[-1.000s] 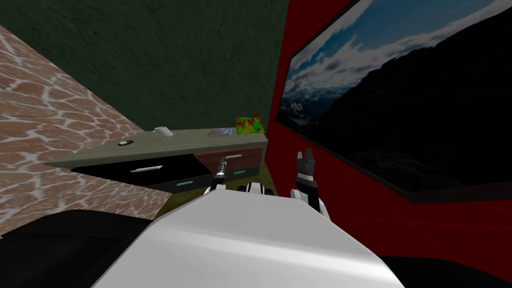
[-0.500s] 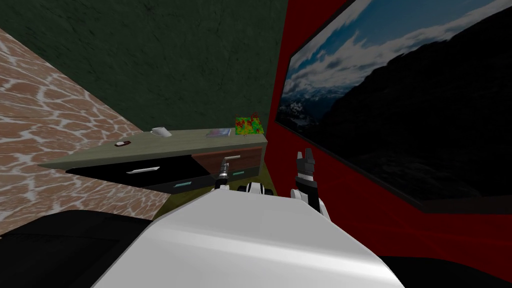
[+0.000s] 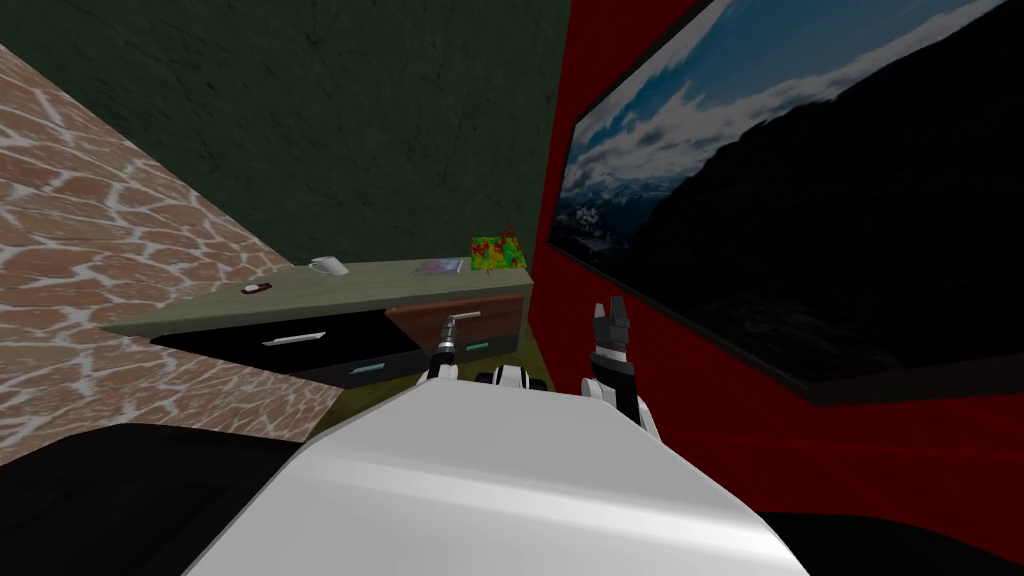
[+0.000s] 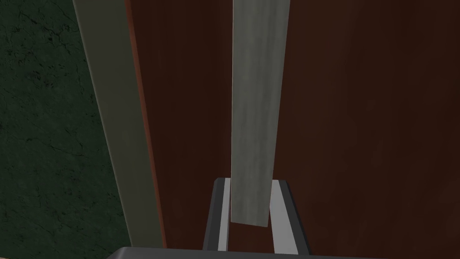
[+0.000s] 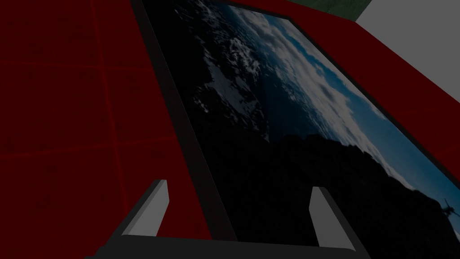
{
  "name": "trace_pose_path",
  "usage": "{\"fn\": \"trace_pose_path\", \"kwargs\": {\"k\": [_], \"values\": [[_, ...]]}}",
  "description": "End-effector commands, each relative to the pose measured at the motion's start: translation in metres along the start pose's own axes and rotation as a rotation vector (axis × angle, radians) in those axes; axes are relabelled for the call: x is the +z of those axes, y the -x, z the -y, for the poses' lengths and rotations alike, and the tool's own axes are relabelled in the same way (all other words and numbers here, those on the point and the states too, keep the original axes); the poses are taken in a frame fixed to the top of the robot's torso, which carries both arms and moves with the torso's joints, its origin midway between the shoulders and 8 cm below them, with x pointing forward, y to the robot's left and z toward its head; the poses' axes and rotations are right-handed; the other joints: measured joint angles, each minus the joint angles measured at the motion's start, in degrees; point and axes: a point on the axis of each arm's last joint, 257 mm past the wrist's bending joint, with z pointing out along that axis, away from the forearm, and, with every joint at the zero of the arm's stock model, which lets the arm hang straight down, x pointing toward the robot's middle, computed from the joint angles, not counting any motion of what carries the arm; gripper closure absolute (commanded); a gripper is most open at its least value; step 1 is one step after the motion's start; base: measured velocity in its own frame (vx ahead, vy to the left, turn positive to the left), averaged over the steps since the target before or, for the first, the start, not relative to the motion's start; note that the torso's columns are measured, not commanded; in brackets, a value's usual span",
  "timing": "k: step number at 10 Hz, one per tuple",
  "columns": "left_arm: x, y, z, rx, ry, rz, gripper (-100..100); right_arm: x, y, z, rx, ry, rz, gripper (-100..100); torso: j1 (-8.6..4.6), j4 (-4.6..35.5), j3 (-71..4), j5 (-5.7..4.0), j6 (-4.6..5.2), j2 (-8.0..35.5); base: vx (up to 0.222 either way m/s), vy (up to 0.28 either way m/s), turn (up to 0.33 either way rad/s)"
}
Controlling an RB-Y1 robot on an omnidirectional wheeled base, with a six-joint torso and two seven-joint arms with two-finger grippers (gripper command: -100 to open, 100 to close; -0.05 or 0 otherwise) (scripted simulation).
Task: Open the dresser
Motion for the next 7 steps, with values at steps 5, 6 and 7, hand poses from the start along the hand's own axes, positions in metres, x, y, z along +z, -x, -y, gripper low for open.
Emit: {"fn": "trace_pose_path", "kwargs": {"k": [5, 6, 7], "values": [[0.026, 0.002, -0.025, 0.0, 0.039, -0.012, 100, 0.0, 0.0, 0.0, 0.0, 0.0, 0.0, 0, -0.19, 0.03, -0.05, -0.08, 0.13, -0.06, -0.093, -0.034, -0.007], [0.047, 0.004, -0.01, -0.001, -0.001, -0.016, 100, 0.0, 0.0, 0.0, 0.0, 0.0, 0.0, 0, -0.03, -0.15, -0.18, 0.05, 0.09, -0.3, -0.104, -0.054, -0.015], [0.043, 0.005, -0.024, 0.0, 0.03, -0.014, 100, 0.0, 0.0, 0.0, 0.0, 0.0, 0.0, 0, -0.13, -0.03, -0.17, -0.04, 0.14, -0.2, -0.107, -0.047, -0.004]]}}
